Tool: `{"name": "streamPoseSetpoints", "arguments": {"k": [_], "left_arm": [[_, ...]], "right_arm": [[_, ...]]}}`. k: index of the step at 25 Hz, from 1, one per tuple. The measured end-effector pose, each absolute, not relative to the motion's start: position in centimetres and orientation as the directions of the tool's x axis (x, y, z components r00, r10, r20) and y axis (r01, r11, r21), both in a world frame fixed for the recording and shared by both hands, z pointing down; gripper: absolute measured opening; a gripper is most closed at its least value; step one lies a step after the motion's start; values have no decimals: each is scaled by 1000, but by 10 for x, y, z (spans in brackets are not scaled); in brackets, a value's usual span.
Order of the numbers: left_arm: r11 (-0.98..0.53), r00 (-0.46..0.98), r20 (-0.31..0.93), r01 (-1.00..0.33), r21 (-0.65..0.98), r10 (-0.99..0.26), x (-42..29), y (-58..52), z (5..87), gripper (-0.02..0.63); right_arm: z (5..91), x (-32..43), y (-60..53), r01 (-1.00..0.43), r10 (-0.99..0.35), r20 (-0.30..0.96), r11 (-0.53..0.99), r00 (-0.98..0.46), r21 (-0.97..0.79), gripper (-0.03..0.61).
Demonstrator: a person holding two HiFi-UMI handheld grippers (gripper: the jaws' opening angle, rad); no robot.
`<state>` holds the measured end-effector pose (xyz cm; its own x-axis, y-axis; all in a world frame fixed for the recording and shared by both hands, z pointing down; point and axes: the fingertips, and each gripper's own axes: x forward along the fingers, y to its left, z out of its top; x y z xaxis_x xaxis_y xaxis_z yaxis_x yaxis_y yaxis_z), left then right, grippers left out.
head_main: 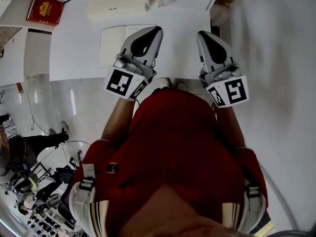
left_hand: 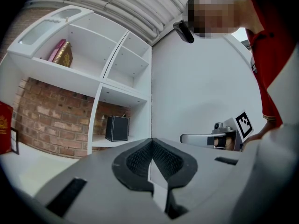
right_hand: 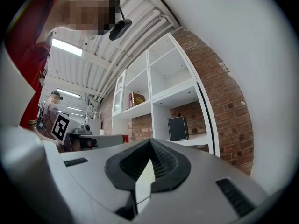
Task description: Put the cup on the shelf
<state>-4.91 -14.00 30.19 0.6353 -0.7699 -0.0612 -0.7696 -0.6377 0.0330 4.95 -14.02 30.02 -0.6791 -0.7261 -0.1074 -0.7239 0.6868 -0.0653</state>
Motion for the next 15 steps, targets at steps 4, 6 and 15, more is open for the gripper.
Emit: {"name": "streamPoseSetpoints", "arguments": {"k": [4,6,15], "left_arm": [[-633,631,-61,-773,30,-773,-48,-138,302,6],[-631,628,-61,-775,29,-775,-49,-138,302,6],[-628,626,-62,-778,27,-777,-46,-134,300,6]], "right_arm": [[301,52,-139,-723,-725,-109,688,-680,-66,-5],[301,52,-138,-722,-724,-108,689,-681,-66,-5],[300,52,-134,-717,-719,-108,694,-687,-63,-5]]}}
